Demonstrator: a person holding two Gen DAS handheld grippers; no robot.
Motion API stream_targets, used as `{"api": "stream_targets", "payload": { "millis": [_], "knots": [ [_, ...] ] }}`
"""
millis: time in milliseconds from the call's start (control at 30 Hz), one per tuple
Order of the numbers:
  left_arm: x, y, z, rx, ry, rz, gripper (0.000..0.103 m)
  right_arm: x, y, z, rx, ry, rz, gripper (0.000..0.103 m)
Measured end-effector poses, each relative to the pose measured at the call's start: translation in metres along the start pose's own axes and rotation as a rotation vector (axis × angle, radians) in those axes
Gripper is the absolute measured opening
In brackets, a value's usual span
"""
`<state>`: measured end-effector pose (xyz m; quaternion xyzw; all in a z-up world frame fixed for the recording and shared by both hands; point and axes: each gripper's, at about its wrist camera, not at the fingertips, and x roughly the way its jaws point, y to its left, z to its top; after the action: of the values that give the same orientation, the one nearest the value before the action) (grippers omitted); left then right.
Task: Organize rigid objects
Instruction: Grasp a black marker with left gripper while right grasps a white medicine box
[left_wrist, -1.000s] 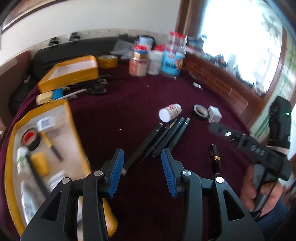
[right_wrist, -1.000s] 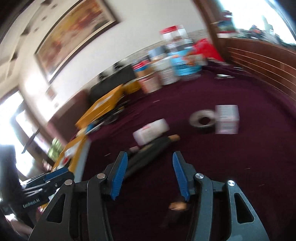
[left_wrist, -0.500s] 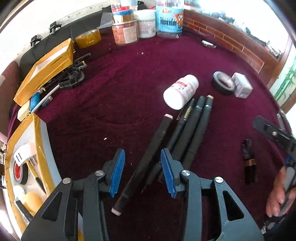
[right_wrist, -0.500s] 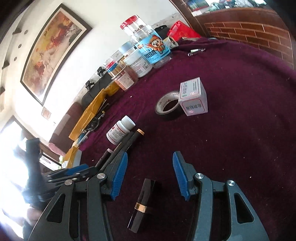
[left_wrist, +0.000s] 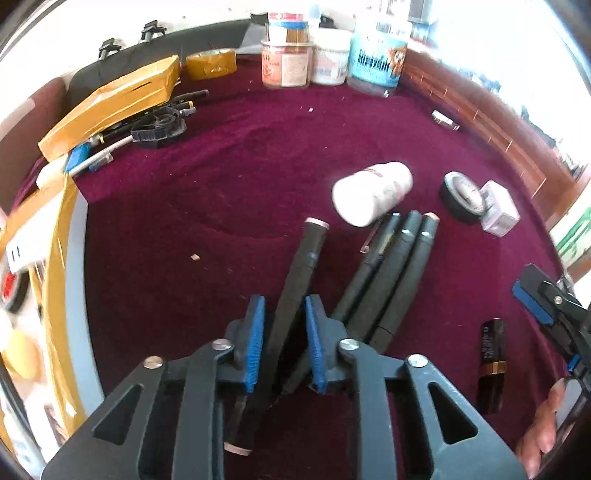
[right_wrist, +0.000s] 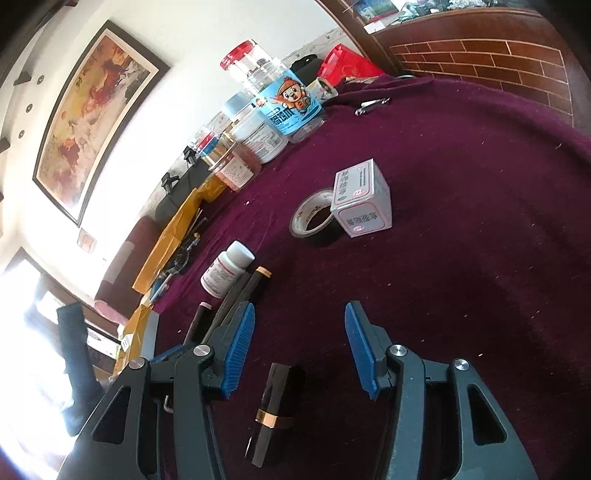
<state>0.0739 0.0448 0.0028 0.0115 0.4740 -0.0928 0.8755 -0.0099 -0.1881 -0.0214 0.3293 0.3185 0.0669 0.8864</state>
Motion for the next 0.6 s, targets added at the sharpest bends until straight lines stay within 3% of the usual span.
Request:
{"api": "stream_targets", "payload": {
  "millis": [167, 367, 467, 600],
  "knots": [
    [0.001, -0.006, -0.001, 0.003, -0.051, -0.026, 0.017, -0.018, 0.002, 0.009, -0.066, -0.011, -0.061, 0.046],
    [0.003, -0.006, -0.002, 0.027, -0.07, -0.037, 0.017, -0.038, -0.001, 0.049, -0.073, -0.027, -0.176, 0.047],
    [0.003, -0.008, -0.003, 0.042, -0.075, -0.025, 0.017, -0.011, 0.01, 0.073, -0.124, 0.063, -0.24, 0.05],
    [0.003, -0.011, -0.005, 0.059, -0.087, -0.007, 0.017, 0.022, 0.011, 0.092, -0.116, 0.093, -0.298, 0.05]
  ]
}}
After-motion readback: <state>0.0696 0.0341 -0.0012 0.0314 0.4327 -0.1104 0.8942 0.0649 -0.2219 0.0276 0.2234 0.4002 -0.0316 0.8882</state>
